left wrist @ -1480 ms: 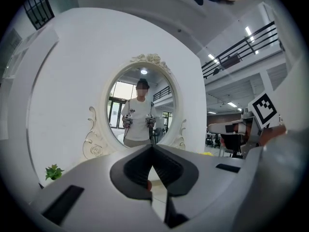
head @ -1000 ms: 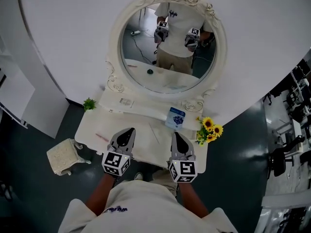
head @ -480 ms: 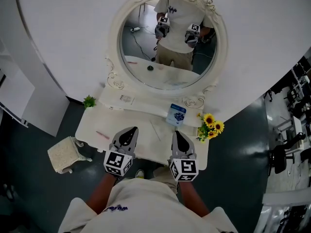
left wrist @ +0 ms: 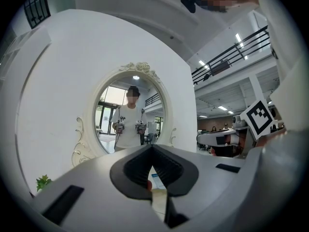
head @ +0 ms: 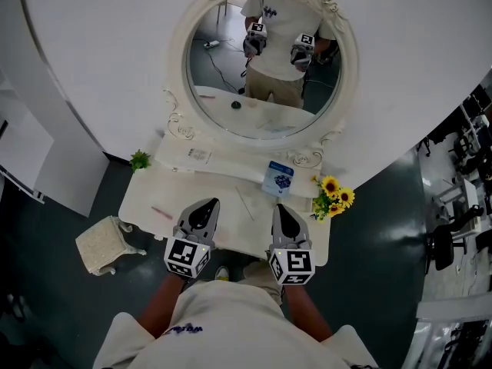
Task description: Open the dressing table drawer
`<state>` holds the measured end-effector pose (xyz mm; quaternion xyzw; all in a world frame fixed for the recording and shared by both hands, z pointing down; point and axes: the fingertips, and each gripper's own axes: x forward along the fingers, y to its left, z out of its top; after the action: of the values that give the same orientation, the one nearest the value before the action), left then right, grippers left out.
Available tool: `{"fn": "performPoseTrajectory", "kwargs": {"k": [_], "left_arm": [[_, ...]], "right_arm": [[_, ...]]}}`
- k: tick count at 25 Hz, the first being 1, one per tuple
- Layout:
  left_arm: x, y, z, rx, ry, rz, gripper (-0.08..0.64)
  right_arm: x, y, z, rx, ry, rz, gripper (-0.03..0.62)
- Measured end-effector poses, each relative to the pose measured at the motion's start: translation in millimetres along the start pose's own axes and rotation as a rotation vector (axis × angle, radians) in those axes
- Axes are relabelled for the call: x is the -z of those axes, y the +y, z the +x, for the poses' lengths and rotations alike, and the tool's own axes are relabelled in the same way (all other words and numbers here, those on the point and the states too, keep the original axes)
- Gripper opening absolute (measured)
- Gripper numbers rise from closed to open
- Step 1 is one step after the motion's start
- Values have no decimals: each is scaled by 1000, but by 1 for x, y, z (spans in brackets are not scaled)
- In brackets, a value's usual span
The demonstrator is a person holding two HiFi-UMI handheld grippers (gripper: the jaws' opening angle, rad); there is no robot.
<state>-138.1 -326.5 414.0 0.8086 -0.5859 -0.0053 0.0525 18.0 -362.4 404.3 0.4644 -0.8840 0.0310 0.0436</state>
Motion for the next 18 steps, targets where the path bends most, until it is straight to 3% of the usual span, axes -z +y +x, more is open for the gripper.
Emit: {"fn": "performPoseTrajectory", "kwargs": {"k": [18], "left_arm": [[5, -6, 4, 25, 12, -6, 8]], "right_arm": [[3, -4, -3, 6, 11, -22, 11]]}}
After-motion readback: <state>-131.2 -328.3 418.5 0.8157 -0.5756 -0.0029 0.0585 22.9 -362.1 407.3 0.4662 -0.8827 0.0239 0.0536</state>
